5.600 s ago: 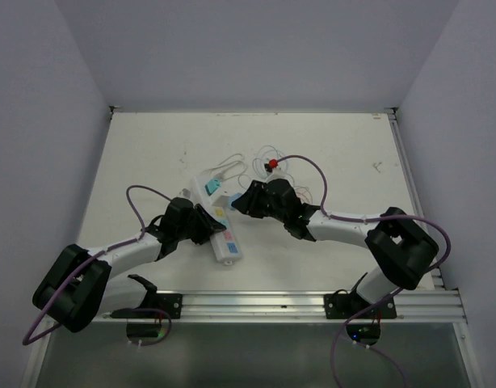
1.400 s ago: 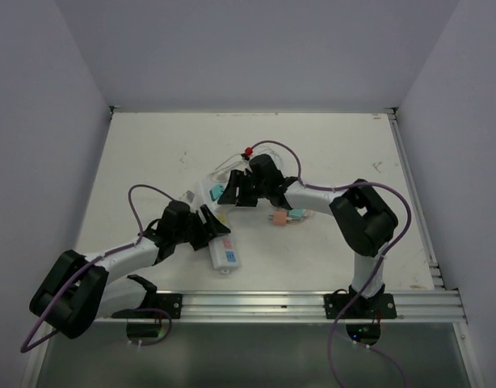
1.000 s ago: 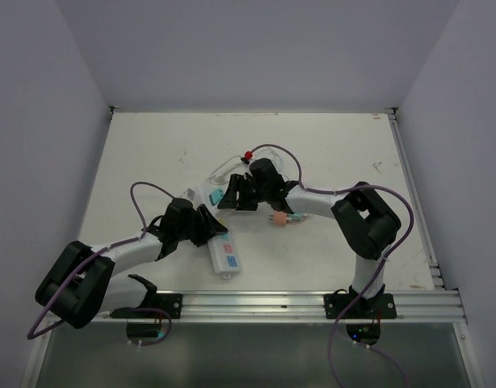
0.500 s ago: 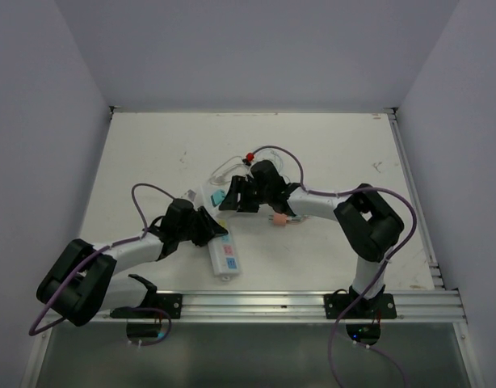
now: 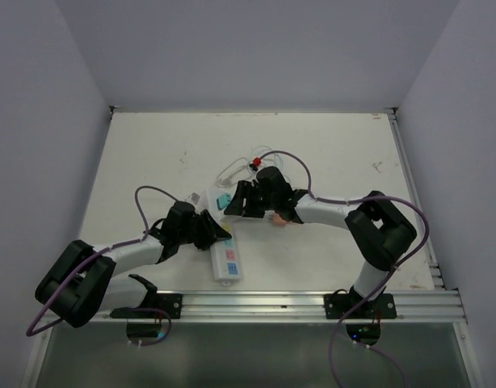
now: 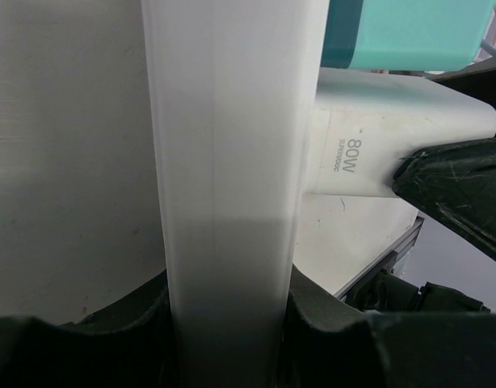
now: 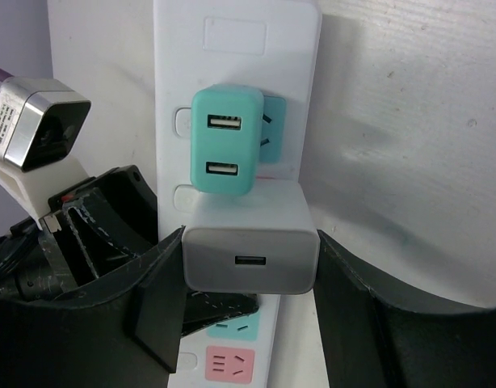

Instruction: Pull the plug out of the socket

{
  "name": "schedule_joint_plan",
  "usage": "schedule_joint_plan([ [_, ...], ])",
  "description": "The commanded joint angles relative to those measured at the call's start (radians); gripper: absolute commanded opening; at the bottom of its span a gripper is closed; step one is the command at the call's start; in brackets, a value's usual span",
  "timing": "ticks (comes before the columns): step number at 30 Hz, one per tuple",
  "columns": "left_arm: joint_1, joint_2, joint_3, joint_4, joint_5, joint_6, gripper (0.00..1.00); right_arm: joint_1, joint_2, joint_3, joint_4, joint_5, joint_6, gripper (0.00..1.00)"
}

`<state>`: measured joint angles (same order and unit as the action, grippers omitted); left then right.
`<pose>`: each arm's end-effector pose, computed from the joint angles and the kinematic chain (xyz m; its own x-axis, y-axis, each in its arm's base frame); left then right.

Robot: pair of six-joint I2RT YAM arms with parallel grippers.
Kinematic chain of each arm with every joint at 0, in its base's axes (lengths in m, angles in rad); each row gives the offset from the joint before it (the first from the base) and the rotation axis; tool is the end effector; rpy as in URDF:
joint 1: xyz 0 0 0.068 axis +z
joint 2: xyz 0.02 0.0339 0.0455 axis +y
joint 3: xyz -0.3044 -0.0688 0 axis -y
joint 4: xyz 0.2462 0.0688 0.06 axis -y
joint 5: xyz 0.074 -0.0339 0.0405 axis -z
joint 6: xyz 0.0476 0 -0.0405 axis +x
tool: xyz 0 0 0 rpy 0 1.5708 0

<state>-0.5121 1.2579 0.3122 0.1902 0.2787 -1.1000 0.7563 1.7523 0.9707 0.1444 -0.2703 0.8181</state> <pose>0.1733 -0.1125 0.1565 -0.8465 -0.5071 -0.1621 -0.2398 0.6351 -0.7343 0.2737 0.2757 0.2107 -0.8924 0.1250 -0.4335 -0.2430 0.6765 0.6952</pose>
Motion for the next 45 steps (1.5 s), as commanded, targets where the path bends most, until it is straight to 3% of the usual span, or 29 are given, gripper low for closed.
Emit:
schedule_joint_plan([
  [1,0.037,0.012,-0.032,-0.173,-0.18,-0.07,0.0,-0.043,-0.12,-0.023,0.081,-0.015,0.019,0.0],
  [18,0.041,0.012,-0.012,-0.235,-0.2,-0.063,0.0,-0.113,-0.221,-0.059,0.038,0.017,0.004,0.0],
  [30,0.041,0.044,0.021,-0.135,-0.112,0.003,0.0,-0.397,-0.381,-0.176,-0.129,0.049,-0.111,0.0],
  [42,0.04,0.044,0.041,-0.072,-0.039,0.072,0.0,-0.551,-0.214,-0.193,-0.141,-0.009,-0.069,0.0],
  [45,0.04,0.049,0.041,-0.066,-0.029,0.081,0.0,-0.549,-0.191,-0.182,-0.141,-0.018,-0.069,0.16],
])
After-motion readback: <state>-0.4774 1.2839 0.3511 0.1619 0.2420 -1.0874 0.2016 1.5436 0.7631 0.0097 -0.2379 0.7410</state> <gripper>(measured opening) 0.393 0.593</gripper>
